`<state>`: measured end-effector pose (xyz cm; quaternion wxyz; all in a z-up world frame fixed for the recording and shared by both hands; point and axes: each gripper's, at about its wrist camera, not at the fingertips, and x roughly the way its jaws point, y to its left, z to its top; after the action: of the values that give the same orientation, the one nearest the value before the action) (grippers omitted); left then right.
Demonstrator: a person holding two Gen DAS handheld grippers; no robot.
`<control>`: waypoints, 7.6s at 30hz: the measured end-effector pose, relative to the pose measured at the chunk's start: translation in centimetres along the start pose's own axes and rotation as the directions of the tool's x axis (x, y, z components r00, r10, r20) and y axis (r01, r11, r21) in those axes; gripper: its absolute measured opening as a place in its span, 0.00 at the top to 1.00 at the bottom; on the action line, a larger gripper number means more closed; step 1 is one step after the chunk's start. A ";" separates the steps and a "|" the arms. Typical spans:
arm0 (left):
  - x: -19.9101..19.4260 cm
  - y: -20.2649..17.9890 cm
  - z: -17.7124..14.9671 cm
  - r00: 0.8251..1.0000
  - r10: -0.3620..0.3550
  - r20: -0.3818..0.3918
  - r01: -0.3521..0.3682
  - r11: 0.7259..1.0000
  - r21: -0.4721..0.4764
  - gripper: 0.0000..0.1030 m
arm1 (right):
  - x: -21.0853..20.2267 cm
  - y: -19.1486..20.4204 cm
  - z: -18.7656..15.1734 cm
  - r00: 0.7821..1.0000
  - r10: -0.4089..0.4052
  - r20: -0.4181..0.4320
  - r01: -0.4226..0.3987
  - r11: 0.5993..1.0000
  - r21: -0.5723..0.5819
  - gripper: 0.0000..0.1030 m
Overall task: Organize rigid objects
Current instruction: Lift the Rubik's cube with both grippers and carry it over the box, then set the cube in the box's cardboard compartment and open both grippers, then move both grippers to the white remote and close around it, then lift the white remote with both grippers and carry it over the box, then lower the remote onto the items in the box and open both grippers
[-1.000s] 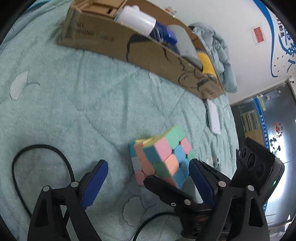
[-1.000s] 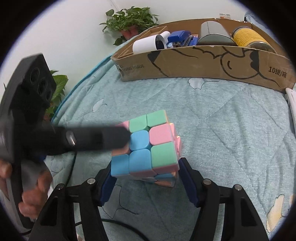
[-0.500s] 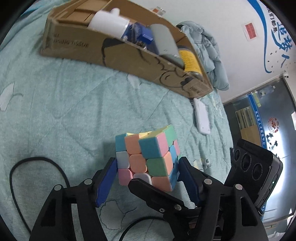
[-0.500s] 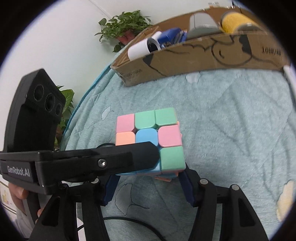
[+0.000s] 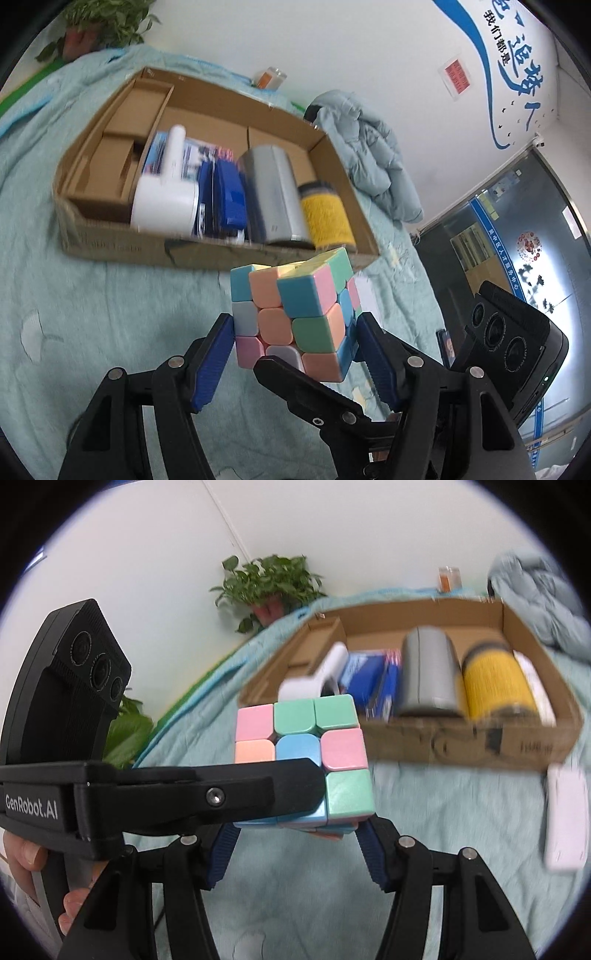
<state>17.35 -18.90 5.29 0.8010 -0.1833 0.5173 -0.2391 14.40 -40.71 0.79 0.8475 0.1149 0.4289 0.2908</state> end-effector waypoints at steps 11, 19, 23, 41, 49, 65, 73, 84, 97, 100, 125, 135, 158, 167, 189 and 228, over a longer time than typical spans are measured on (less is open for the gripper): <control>-1.3 1.9 7.8 0.998 -0.006 0.059 0.006 1.000 0.012 0.37 | 2.6 0.7 6.3 0.999 -0.010 0.037 0.012 0.999 -0.044 0.43; -1.4 6.9 11.8 0.998 0.029 0.056 -0.026 0.998 -0.050 0.37 | 7.4 1.7 9.4 0.999 0.021 -0.033 -0.022 0.999 -0.039 0.43; -2.0 10.3 13.0 0.996 0.051 0.069 -0.044 0.993 -0.105 0.37 | 10.3 2.6 10.7 0.996 0.044 -0.077 -0.049 0.997 -0.056 0.43; 0.0 19.3 16.9 0.991 0.132 0.010 -0.127 0.967 -0.221 0.37 | 19.4 2.7 13.1 0.970 0.103 -0.219 -0.101 0.995 0.017 0.41; -0.9 18.4 17.9 0.982 0.179 0.066 -0.163 0.966 -0.199 0.26 | 16.8 1.3 12.1 0.975 0.092 -0.203 -0.097 0.995 -0.013 0.32; -3.3 5.8 12.0 0.882 0.368 0.294 -0.411 0.907 0.097 0.87 | 5.0 -4.4 5.7 0.996 -0.091 -0.011 0.091 0.995 0.044 0.60; -3.7 0.7 7.4 0.826 0.354 0.438 -0.440 0.891 0.109 0.01 | 0.9 -7.0 4.0 0.985 -0.158 0.070 0.156 0.987 0.044 0.14; 2.8 -0.7 1.8 0.920 0.313 0.235 -0.353 0.924 0.149 0.01 | -2.5 -19.9 -2.7 0.887 -0.441 -0.137 0.462 0.849 0.257 0.14; 6.9 -3.0 -1.8 0.986 0.165 0.039 -0.169 0.967 0.191 0.02 | -1.0 -16.2 -5.2 0.887 -0.421 -0.191 0.446 0.888 0.110 0.37; 7.5 -1.6 -3.0 0.995 0.086 -0.046 -0.080 0.991 0.107 0.05 | -0.1 -10.9 -6.7 0.943 -0.251 -0.219 0.274 0.958 0.083 0.37; 9.2 2.7 -11.4 0.973 0.079 -0.214 -0.097 0.993 -0.072 0.51 | 1.9 -1.7 -10.3 0.970 -0.108 -0.218 0.095 0.993 -0.067 0.24; 7.7 2.3 -10.9 0.983 0.101 -0.156 -0.112 0.992 -0.064 0.66 | 2.5 -1.9 -10.0 0.972 -0.144 -0.186 0.133 0.989 -0.071 0.31; 1.2 0.3 -1.8 0.987 0.145 0.071 -0.149 0.987 0.058 0.70 | 2.8 0.1 -0.7 0.989 -0.142 -0.040 0.132 0.976 -0.175 0.31; -0.3 0.2 9.0 0.976 0.162 0.147 -0.178 0.979 0.102 0.70 | 4.8 -0.2 8.3 0.992 -0.122 0.029 0.126 0.970 -0.208 0.31; 2.3 6.7 15.9 0.910 0.376 0.174 -0.394 0.915 0.086 0.19 | 11.3 -3.9 12.4 0.973 -0.141 -0.181 0.128 0.988 -0.081 0.24; -0.6 -3.0 2.3 0.807 0.421 0.414 -0.524 0.833 0.175 0.00 | -2.0 -3.9 3.3 0.915 -0.389 0.107 0.394 0.919 -0.030 0.20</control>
<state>18.67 -20.88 8.25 0.9332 0.0278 0.3525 -0.0634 17.64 -44.82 2.40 0.9114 0.0195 0.3931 0.1201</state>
